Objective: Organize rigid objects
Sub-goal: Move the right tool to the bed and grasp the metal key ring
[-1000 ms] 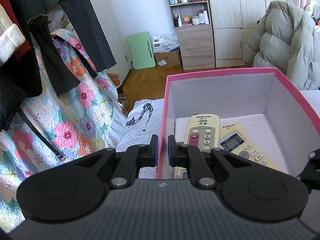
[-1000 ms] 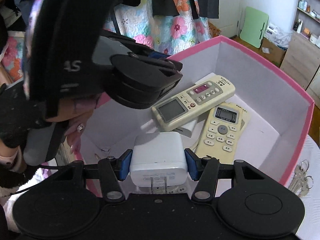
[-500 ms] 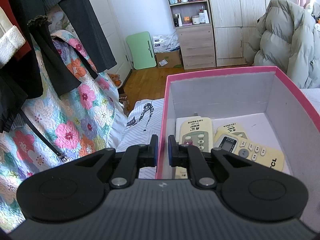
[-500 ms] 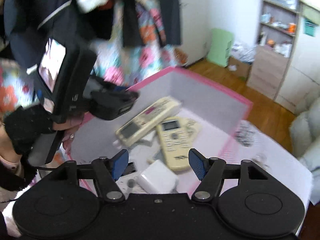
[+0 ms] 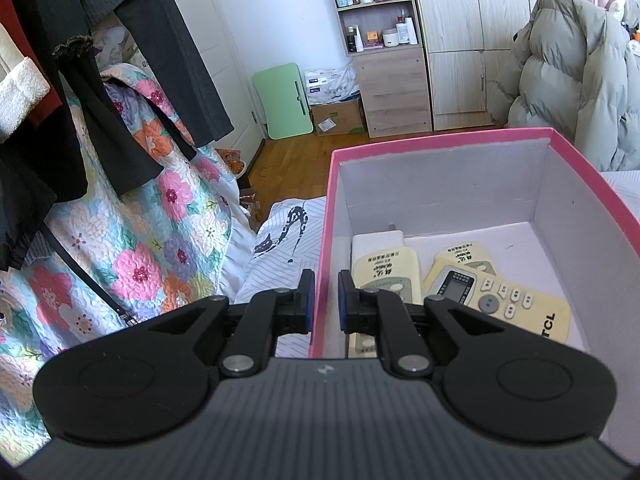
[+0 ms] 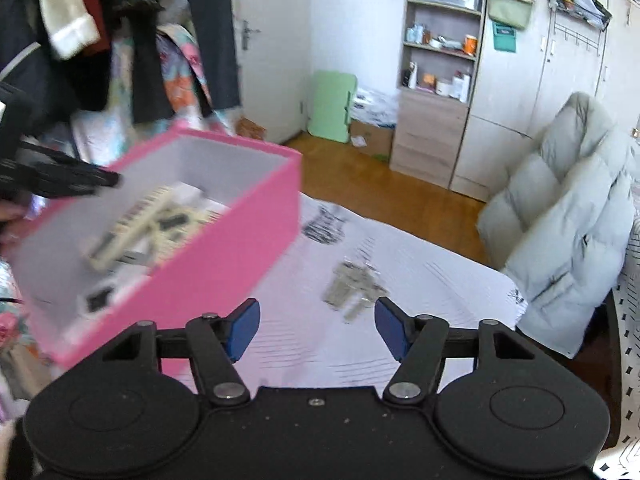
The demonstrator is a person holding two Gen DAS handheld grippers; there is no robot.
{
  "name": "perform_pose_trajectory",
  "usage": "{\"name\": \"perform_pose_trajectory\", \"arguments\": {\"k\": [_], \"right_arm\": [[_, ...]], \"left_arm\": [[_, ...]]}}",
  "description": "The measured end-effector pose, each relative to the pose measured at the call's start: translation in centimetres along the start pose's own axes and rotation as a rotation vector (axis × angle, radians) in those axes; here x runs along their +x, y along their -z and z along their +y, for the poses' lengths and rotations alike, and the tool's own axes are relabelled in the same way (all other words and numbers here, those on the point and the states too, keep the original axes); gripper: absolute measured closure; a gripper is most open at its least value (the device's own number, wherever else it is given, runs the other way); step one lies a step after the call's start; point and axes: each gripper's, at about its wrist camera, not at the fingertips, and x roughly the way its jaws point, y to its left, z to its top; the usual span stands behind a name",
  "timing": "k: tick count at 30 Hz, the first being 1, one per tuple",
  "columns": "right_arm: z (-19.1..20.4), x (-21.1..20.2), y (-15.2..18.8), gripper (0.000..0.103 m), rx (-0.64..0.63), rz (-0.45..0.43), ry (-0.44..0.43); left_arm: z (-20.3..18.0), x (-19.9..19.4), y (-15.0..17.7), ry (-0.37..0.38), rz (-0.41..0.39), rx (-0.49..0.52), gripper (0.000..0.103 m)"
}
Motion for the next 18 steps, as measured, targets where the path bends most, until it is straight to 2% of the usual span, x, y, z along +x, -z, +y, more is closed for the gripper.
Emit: {"name": "perform_pose_trajectory", "arguments": {"k": [9, 13, 14, 18], "right_arm": [[-3.7, 8.9, -0.4, 0.041, 0.056, 0.033, 0.022], [-4.5, 12.0, -0.5, 0.050, 0.048, 0.046, 0.042], [-4.6, 12.7, -0.5, 0.066, 0.050, 0.054, 0.043], [-4.8, 12.9, -0.3, 0.099, 0.072, 0.009, -0.015]], "left_arm": [[0.0, -0.1, -0.3, -0.003, 0.001, 0.003, 0.092], [0.0, -0.1, -0.3, -0.004, 0.001, 0.003, 0.092], [0.0, -0.1, -0.3, -0.005, 0.001, 0.003, 0.092], [-0.1, 0.0, -0.2, -0.012, 0.003, 0.016, 0.092]]}}
